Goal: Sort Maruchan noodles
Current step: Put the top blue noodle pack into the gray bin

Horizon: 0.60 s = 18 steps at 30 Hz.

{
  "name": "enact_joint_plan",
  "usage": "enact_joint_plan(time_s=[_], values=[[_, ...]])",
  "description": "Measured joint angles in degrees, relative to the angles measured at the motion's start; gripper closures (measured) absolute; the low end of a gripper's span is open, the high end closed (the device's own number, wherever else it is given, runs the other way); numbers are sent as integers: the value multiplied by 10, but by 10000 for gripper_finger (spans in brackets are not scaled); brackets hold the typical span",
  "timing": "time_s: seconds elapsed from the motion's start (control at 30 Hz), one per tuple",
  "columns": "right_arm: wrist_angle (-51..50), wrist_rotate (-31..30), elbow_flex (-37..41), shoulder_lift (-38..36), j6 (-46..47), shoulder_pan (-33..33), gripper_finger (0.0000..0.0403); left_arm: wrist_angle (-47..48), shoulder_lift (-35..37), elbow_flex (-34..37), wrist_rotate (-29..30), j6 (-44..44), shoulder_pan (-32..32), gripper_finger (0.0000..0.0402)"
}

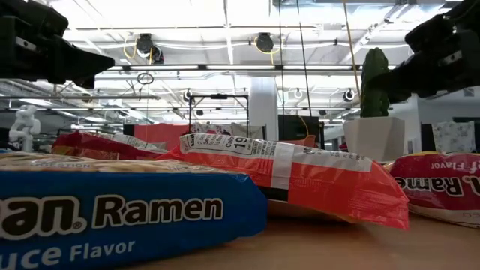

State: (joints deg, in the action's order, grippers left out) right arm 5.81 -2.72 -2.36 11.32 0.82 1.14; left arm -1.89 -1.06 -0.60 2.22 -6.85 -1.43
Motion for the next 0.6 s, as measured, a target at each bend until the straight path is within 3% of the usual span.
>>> enact_joint_plan(time_s=[0.23,0.6], values=[[-40,-5,-118,36,-9,-4,403,0,0,0,0,0,0,400],[-252,-3,-409,163,17,-4,403,1,0,0,0,0,0,400]])
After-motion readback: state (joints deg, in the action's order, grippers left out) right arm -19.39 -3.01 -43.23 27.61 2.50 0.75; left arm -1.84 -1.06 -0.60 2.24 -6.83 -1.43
